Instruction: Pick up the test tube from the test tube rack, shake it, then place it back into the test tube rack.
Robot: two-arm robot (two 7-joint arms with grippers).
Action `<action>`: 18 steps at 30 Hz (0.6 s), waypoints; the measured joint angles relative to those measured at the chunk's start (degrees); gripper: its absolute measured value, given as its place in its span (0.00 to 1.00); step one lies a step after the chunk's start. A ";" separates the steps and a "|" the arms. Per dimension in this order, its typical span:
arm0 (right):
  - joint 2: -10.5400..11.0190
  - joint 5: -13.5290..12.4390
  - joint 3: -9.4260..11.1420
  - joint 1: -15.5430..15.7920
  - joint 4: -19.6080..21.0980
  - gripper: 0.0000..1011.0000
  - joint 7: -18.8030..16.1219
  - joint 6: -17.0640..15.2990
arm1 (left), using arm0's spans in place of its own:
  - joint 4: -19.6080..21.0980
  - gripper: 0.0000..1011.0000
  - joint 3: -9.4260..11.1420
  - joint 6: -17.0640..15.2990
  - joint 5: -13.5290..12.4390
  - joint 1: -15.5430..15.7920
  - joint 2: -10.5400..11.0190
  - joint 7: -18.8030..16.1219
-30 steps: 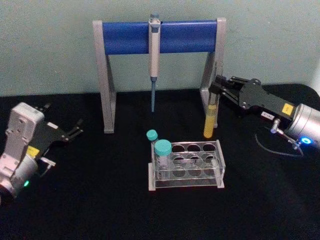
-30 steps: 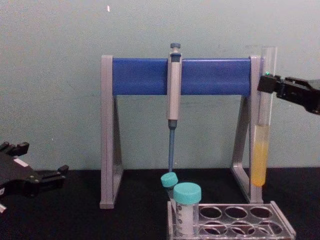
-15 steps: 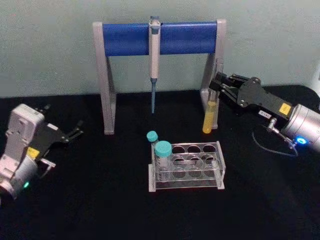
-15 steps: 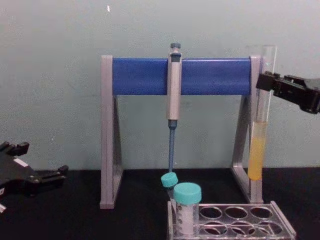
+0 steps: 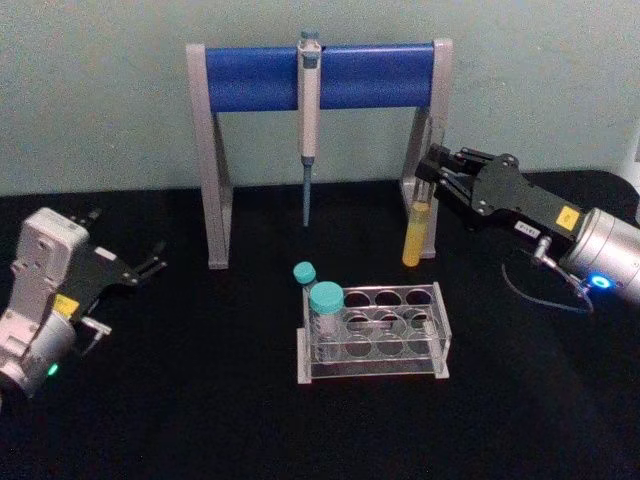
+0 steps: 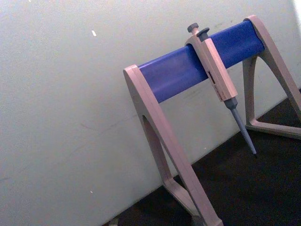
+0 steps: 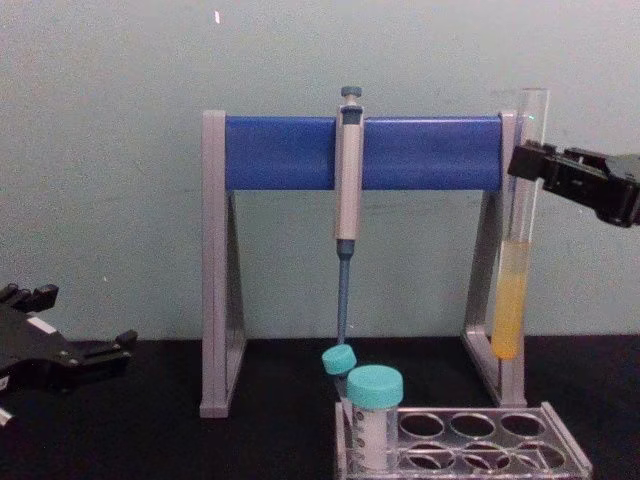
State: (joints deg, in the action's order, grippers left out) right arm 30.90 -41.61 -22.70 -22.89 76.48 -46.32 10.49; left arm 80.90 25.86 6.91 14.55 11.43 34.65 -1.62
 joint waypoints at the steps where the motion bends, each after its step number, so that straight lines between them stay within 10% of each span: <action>1: -0.02 0.00 -0.04 -0.01 -0.01 0.23 -0.11 0.05 | 0.00 0.99 0.00 0.00 0.00 0.00 0.00 0.00; 18: -1.19 1.33 -3.26 -0.71 -1.38 0.23 -2.18 0.14 | 0.00 0.99 0.00 0.00 0.00 0.00 0.00 0.00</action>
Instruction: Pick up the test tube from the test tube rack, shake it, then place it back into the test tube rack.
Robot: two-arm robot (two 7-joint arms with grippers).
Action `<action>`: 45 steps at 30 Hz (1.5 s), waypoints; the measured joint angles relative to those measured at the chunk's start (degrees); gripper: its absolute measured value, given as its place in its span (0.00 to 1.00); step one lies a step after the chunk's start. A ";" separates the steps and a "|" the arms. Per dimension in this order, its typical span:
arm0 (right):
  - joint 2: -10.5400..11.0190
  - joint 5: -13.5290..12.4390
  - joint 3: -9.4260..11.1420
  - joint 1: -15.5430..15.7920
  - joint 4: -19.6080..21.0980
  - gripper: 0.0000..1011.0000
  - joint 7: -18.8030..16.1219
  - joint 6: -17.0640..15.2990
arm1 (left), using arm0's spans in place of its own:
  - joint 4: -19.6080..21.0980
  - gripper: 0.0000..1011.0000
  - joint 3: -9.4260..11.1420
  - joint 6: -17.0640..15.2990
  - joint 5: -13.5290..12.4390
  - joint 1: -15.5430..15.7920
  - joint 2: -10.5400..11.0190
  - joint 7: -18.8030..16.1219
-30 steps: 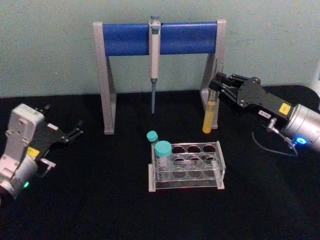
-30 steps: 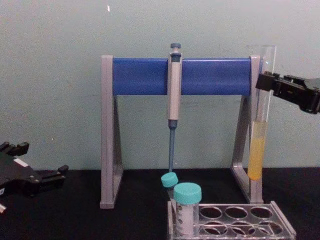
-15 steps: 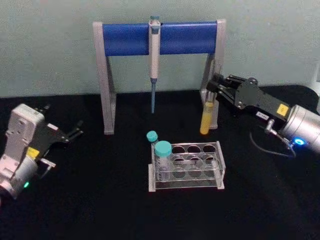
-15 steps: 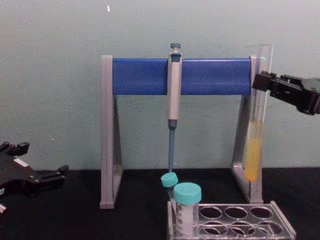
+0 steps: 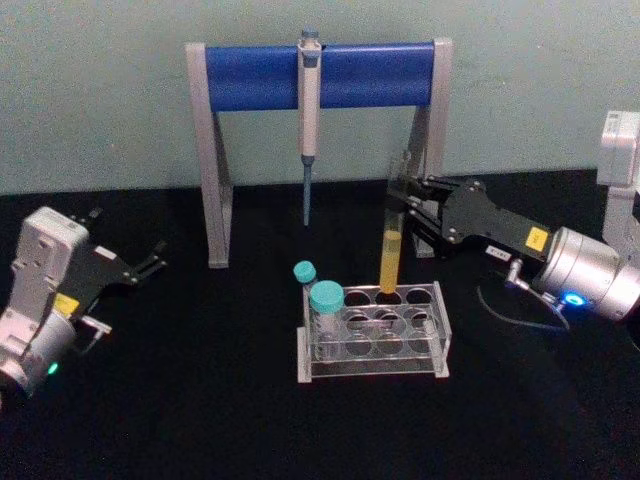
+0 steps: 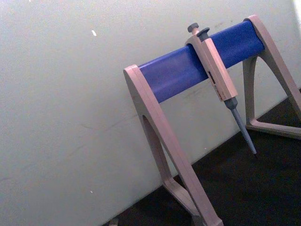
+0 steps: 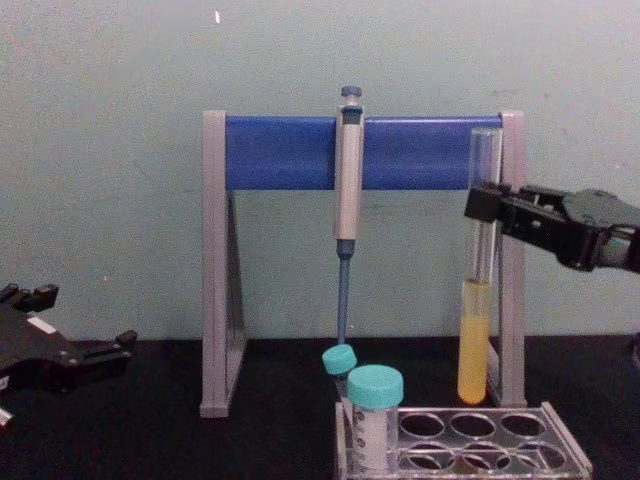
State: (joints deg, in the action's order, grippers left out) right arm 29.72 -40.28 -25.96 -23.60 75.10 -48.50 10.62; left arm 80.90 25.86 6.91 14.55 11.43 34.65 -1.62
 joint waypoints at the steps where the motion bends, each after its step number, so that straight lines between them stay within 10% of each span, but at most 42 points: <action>1: -0.07 0.10 -0.16 -0.07 -0.16 0.23 -0.01 -0.04 | 0.00 0.99 0.00 0.00 0.00 0.00 0.00 0.00; 45: -2.60 4.19 -3.15 -2.33 -7.80 0.23 1.13 -2.01 | 0.00 0.99 0.00 0.00 0.00 0.00 0.00 0.00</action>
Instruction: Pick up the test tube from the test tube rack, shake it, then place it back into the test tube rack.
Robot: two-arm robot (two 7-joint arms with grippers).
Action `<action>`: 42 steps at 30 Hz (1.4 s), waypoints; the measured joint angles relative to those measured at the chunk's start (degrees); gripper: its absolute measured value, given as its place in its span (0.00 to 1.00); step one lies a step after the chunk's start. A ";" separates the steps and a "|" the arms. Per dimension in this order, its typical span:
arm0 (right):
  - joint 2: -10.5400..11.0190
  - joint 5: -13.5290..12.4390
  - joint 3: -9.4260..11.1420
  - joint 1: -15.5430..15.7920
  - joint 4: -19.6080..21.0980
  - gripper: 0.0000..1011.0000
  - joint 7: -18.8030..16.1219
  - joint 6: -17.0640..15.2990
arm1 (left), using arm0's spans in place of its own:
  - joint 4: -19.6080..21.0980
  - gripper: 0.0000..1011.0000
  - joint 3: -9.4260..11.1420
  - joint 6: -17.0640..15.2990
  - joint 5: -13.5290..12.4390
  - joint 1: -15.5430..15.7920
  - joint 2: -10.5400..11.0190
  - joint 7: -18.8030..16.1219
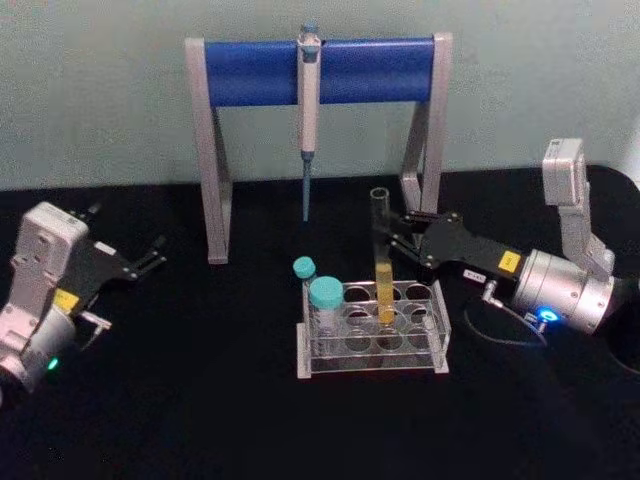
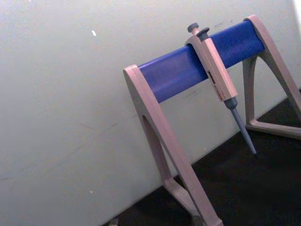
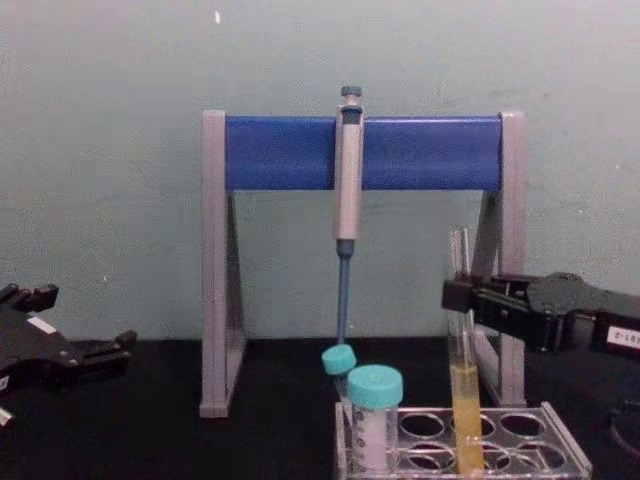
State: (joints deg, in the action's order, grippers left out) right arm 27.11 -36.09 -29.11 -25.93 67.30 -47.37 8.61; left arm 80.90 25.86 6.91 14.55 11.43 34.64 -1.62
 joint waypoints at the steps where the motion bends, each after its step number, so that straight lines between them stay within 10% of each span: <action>1: -0.01 0.06 -0.02 0.00 -0.04 0.23 0.01 -0.05 | 0.00 0.99 0.00 0.00 0.00 0.00 0.00 0.00; 42: 0.17 1.97 -0.71 -0.02 -0.61 0.23 0.40 -1.31 | 0.00 0.99 0.00 0.00 0.00 0.00 0.00 0.00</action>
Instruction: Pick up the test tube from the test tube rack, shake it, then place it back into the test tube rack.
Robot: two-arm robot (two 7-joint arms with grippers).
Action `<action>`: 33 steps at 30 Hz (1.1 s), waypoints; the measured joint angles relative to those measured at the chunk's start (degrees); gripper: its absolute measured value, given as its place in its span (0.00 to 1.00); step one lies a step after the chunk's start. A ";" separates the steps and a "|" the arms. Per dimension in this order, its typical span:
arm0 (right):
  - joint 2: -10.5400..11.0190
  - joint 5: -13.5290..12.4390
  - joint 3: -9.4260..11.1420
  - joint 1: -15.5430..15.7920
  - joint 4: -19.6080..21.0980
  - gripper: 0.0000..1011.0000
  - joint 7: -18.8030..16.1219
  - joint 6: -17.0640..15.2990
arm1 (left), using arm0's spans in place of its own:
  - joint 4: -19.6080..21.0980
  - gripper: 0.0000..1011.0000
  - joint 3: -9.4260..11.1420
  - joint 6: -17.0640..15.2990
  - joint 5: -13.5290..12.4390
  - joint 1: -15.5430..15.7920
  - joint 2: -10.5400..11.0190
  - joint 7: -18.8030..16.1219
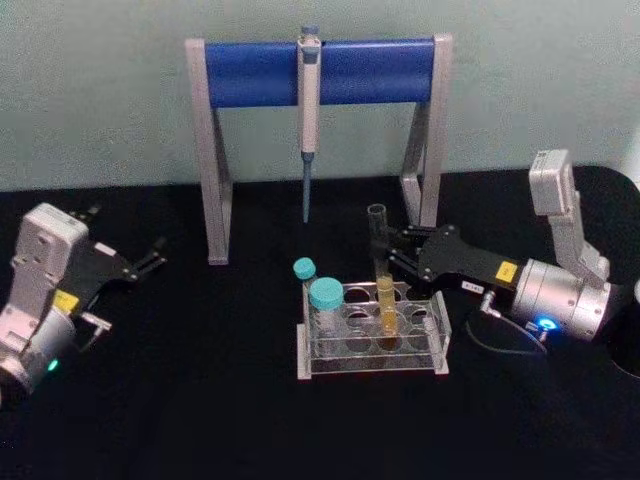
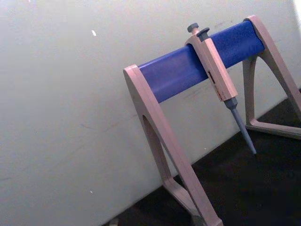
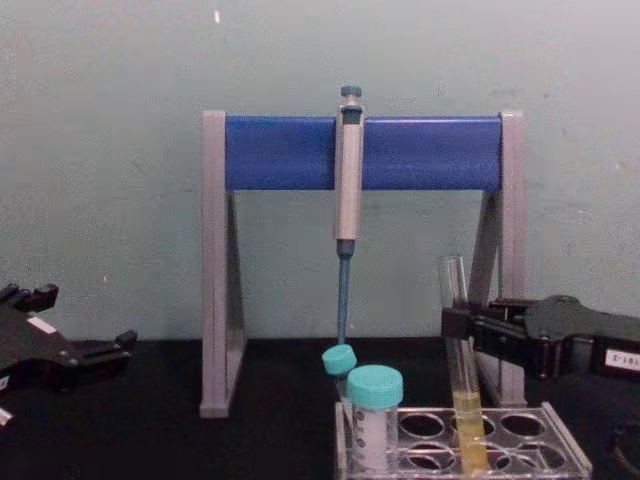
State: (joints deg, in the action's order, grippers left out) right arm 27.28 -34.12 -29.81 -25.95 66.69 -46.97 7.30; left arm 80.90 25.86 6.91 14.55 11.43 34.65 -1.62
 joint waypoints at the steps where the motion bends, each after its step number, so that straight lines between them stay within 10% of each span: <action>1: 0.00 0.00 0.00 0.00 0.00 0.23 0.00 0.01 | 0.00 0.99 0.00 0.00 0.00 0.00 0.00 0.00; 19: 0.01 -0.06 0.03 0.02 0.07 0.23 0.03 0.03 | 0.00 0.99 0.00 0.00 0.00 0.00 0.00 0.00; 33: 0.01 -0.14 0.07 0.03 0.10 0.63 0.03 0.03 | 0.00 0.99 0.00 0.00 0.00 0.00 0.00 0.00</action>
State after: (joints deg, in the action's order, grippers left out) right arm 27.29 -34.26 -29.74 -25.92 66.79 -46.94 7.33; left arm 80.90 25.86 6.91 14.55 11.43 34.65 -1.62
